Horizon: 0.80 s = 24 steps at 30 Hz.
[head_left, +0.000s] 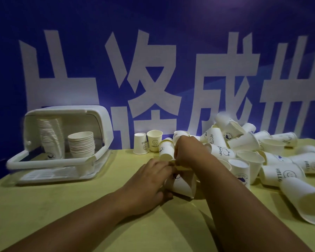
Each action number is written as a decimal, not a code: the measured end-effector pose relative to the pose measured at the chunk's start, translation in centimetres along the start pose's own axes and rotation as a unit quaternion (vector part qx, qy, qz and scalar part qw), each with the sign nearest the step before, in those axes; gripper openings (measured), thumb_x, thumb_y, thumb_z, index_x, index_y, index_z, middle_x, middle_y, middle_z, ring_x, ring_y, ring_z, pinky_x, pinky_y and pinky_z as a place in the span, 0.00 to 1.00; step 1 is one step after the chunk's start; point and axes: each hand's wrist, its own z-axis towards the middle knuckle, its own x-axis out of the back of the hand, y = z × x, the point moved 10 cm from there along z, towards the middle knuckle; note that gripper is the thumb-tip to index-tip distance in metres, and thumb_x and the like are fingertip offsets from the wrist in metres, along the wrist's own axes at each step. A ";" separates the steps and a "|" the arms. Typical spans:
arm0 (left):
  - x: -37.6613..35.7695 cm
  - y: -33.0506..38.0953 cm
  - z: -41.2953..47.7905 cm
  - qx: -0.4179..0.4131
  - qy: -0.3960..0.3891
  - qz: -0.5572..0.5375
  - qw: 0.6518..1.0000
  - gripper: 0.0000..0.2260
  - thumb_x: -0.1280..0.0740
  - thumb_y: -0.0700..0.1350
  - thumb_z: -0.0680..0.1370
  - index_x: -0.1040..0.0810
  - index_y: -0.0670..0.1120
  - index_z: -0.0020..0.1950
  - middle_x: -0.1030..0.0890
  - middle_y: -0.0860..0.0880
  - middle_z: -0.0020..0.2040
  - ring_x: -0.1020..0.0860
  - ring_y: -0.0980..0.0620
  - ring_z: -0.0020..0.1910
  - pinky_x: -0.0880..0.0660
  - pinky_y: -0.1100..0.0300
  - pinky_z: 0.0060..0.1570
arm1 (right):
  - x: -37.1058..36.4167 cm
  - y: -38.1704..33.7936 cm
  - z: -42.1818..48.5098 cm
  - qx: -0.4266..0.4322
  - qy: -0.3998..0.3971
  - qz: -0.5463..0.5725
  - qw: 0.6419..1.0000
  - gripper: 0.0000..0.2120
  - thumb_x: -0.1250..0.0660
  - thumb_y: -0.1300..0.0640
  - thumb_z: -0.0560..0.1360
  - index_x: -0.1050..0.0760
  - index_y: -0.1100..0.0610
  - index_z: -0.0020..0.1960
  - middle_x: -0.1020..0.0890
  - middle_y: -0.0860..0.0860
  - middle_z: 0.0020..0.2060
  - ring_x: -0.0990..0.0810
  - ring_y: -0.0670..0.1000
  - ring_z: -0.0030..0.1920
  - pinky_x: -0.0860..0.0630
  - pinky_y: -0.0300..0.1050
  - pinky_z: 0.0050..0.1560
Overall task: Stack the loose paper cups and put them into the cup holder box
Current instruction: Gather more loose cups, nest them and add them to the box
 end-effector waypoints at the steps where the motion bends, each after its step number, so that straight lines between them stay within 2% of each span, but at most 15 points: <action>1: 0.0 -0.3 0.0 0.007 0.004 -0.011 1.000 0.25 0.30 0.55 0.77 0.34 0.59 0.72 0.32 0.59 0.69 0.38 0.59 0.66 0.33 0.60 0.66 | 0.0 -0.2 0.2 0.005 0.006 0.002 1.000 0.20 0.23 0.55 0.67 0.24 0.53 0.57 0.20 0.52 0.48 0.20 0.56 0.52 0.23 0.53 0.57; 4: 0.3 -1.0 -0.1 0.032 0.004 -0.040 0.999 0.22 0.30 0.50 0.78 0.33 0.58 0.70 0.28 0.57 0.65 0.31 0.58 0.62 0.28 0.61 0.61 | 0.4 -0.1 0.4 -0.003 0.034 -0.006 0.999 0.21 0.22 0.55 0.63 0.22 0.51 0.54 0.21 0.50 0.43 0.21 0.55 0.48 0.22 0.56 0.56; 7: 0.7 -2.0 -0.6 0.067 -0.020 -0.071 0.995 0.32 0.28 0.52 0.78 0.41 0.60 0.77 0.32 0.59 0.71 0.32 0.61 0.64 0.29 0.63 0.63 | 1.7 0.1 0.0 -0.003 0.098 0.046 0.994 0.16 0.23 0.58 0.65 0.21 0.51 0.51 0.21 0.49 0.41 0.21 0.54 0.43 0.21 0.57 0.53; 10: 1.6 -3.7 -1.7 0.102 -0.032 -0.083 0.991 0.38 0.27 0.50 0.77 0.47 0.66 0.78 0.36 0.61 0.73 0.33 0.61 0.65 0.30 0.62 0.65 | 2.8 0.4 -0.4 -0.005 0.135 0.095 0.986 0.15 0.25 0.61 0.69 0.20 0.52 0.54 0.19 0.50 0.43 0.21 0.53 0.44 0.21 0.55 0.53; 13: 3.5 -5.2 -2.9 0.129 -0.015 -0.065 0.989 0.42 0.27 0.45 0.78 0.52 0.74 0.76 0.38 0.63 0.72 0.35 0.62 0.66 0.36 0.64 0.64 | 3.1 0.0 -0.6 0.010 0.160 0.189 0.969 0.19 0.26 0.65 0.71 0.24 0.52 0.58 0.19 0.52 0.50 0.22 0.54 0.46 0.19 0.49 0.48; 16: 5.9 -6.3 -3.5 0.131 0.015 -0.025 0.991 0.46 0.29 0.44 0.80 0.59 0.78 0.74 0.38 0.61 0.73 0.37 0.59 0.67 0.39 0.62 0.65 | 2.9 -0.9 -0.7 0.020 0.164 0.274 0.948 0.16 0.27 0.66 0.72 0.24 0.52 0.55 0.21 0.52 0.50 0.20 0.54 0.47 0.18 0.49 0.46; 18: 8.2 -7.7 -3.7 0.130 0.057 0.024 0.990 0.45 0.29 0.47 0.79 0.59 0.78 0.73 0.33 0.57 0.71 0.37 0.57 0.63 0.37 0.58 0.65 | 2.7 -1.8 -0.4 0.017 0.159 0.302 0.940 0.11 0.29 0.65 0.73 0.19 0.53 0.53 0.19 0.52 0.50 0.20 0.53 0.47 0.19 0.46 0.47; 21: 12.8 -10.8 -5.3 0.152 0.199 0.020 0.968 0.37 0.26 0.47 0.76 0.46 0.66 0.74 0.27 0.49 0.67 0.32 0.52 0.57 0.28 0.49 0.58 | 2.9 -4.3 0.4 0.032 0.152 0.351 0.923 0.11 0.32 0.63 0.76 0.17 0.55 0.56 0.17 0.53 0.50 0.19 0.52 0.44 0.18 0.47 0.46; 24: 16.1 -14.5 -8.1 0.208 0.332 -0.027 0.920 0.26 0.27 0.49 0.77 0.42 0.56 0.65 0.28 0.47 0.60 0.27 0.48 0.52 0.28 0.55 0.44 | 3.1 -7.6 1.2 0.056 0.127 0.407 0.903 0.16 0.32 0.66 0.75 0.20 0.56 0.62 0.19 0.54 0.56 0.17 0.54 0.46 0.17 0.50 0.47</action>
